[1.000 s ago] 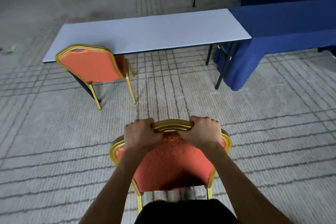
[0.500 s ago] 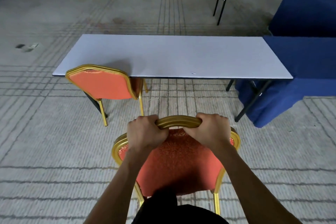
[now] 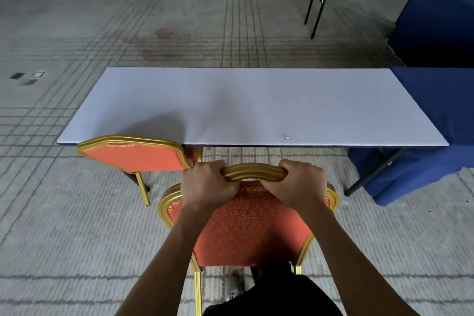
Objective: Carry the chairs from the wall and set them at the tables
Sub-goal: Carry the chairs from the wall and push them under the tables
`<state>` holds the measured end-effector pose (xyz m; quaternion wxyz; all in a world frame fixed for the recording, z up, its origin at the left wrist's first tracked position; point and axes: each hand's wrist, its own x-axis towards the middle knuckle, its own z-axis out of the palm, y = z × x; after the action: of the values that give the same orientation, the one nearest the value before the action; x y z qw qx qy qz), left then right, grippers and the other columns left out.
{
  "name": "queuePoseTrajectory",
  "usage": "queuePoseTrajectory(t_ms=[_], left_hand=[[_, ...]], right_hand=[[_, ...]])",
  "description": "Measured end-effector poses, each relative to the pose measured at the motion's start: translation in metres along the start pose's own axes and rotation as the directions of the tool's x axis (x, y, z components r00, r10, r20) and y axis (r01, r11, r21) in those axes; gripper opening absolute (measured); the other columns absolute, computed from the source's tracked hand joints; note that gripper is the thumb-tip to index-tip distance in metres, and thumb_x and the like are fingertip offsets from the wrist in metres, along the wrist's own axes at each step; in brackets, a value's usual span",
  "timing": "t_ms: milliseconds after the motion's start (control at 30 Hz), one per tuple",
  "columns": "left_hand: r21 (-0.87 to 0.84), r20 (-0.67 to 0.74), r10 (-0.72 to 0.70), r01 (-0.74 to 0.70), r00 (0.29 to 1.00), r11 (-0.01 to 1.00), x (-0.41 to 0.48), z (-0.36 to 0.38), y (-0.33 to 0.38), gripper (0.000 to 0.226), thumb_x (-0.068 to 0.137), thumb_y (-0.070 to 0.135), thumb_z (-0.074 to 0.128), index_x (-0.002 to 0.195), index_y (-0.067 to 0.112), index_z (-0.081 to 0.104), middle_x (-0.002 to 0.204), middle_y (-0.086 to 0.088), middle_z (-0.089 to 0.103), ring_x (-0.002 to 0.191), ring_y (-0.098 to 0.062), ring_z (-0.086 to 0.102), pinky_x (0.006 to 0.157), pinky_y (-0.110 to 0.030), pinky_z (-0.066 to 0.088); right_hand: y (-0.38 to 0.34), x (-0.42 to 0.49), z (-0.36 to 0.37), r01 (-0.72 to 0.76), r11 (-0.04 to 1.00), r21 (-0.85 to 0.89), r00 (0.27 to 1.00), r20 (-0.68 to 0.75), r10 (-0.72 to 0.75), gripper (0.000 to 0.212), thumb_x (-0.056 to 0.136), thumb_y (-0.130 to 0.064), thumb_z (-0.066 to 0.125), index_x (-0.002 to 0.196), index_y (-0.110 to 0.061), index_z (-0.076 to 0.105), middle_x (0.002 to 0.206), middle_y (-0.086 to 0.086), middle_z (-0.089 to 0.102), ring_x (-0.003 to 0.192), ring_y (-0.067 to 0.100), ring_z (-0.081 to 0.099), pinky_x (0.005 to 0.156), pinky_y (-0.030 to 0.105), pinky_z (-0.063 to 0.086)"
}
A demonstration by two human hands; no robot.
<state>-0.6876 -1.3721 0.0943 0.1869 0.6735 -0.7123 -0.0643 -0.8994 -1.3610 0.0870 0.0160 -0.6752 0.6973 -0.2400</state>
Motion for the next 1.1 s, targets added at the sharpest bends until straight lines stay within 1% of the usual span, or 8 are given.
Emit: queuePoseTrajectory(t_ms=[100,267,367,467,633,767,933,1100], left_hand=[[0.014,-0.001,-0.018,0.018,1.000,1.000,0.043,0.017,-0.003,0.031,0.063,0.055,0.053,0.062,0.024,0.053,0.064,-0.002,0.067,0.065,-0.034,0.065,0.060,-0.031,0.041],[0.027,0.041,-0.070,0.069,0.997,0.997,0.131,0.042,-0.004,0.034,0.065,0.052,0.055,0.060,0.019,0.050,0.058,-0.004,0.062,0.061,-0.036,0.061,0.059,-0.034,0.045],[0.041,0.070,-0.102,0.099,0.992,0.994,0.185,0.053,-0.006,0.034,0.066,0.049,0.057,0.060,0.017,0.054,0.055,-0.002,0.058,0.058,-0.034,0.057,0.059,-0.034,0.049],[0.047,0.074,-0.117,0.114,0.990,0.992,0.227,0.062,-0.010,0.031,0.066,0.047,0.059,0.057,0.019,0.051,0.048,0.005,0.045,0.051,-0.026,0.046,0.057,-0.030,0.041],[0.028,0.025,-0.128,0.128,0.991,0.991,0.268,0.073,-0.012,0.033,0.066,0.046,0.061,0.053,0.022,0.043,0.045,0.007,0.039,0.046,-0.021,0.039,0.055,-0.029,0.038],[0.016,0.049,-0.201,0.200,0.978,0.980,0.284,0.083,-0.020,0.038,0.073,0.038,0.074,0.054,0.021,0.045,0.046,0.007,0.043,0.046,-0.017,0.040,0.057,-0.027,0.034],[0.016,0.136,-0.168,0.168,0.976,0.986,0.278,0.092,-0.024,0.035,0.068,0.050,0.063,0.062,0.016,0.058,0.051,0.003,0.053,0.052,-0.025,0.055,0.058,-0.032,0.051],[-0.018,0.053,-0.090,0.092,0.994,0.996,0.298,0.075,-0.021,0.031,0.065,0.045,0.058,0.057,0.015,0.052,0.047,0.003,0.046,0.050,-0.032,0.053,0.055,-0.029,0.039]], right_hand=[[0.009,0.041,0.023,0.006,0.999,0.051,1.000,-0.009,-0.006,0.058,0.062,-0.071,0.066,0.050,-0.025,0.032,0.041,-0.012,0.029,0.043,0.016,0.050,0.054,0.024,0.035],[0.024,0.131,0.064,0.029,0.994,0.108,0.999,0.017,-0.031,0.054,0.064,-0.072,0.068,0.052,-0.024,0.046,0.041,-0.011,0.032,0.041,0.015,0.049,0.049,0.023,0.039],[0.032,0.186,0.085,0.048,0.992,0.114,0.997,0.047,-0.054,0.054,0.065,-0.069,0.076,0.053,-0.026,0.045,0.041,-0.012,0.033,0.041,0.012,0.044,0.050,0.021,0.032],[0.035,0.229,0.103,0.066,0.993,0.097,0.995,0.065,-0.072,0.054,0.066,-0.070,0.075,0.053,-0.027,0.045,0.041,-0.012,0.031,0.042,0.011,0.040,0.050,0.018,0.021],[0.042,0.279,0.126,0.100,0.985,0.143,0.992,0.061,-0.109,0.052,0.069,-0.073,0.069,0.055,-0.027,0.048,0.045,-0.011,0.040,0.044,0.011,0.046,0.053,0.022,0.028],[0.039,0.301,0.138,0.078,0.982,0.172,0.983,0.148,-0.104,0.049,0.069,-0.073,0.065,0.057,-0.029,0.048,0.047,-0.011,0.045,0.047,0.009,0.048,0.056,0.024,0.031],[0.043,0.287,0.144,0.009,0.994,0.107,0.965,0.261,-0.037,0.051,0.069,-0.074,0.063,0.058,-0.027,0.049,0.049,-0.010,0.050,0.049,0.004,0.049,0.058,0.024,0.035],[0.031,0.298,0.125,0.002,0.996,0.087,0.992,0.124,-0.013,0.054,0.068,-0.069,0.071,0.057,-0.020,0.051,0.045,-0.008,0.045,0.046,0.009,0.049,0.055,0.024,0.037]])
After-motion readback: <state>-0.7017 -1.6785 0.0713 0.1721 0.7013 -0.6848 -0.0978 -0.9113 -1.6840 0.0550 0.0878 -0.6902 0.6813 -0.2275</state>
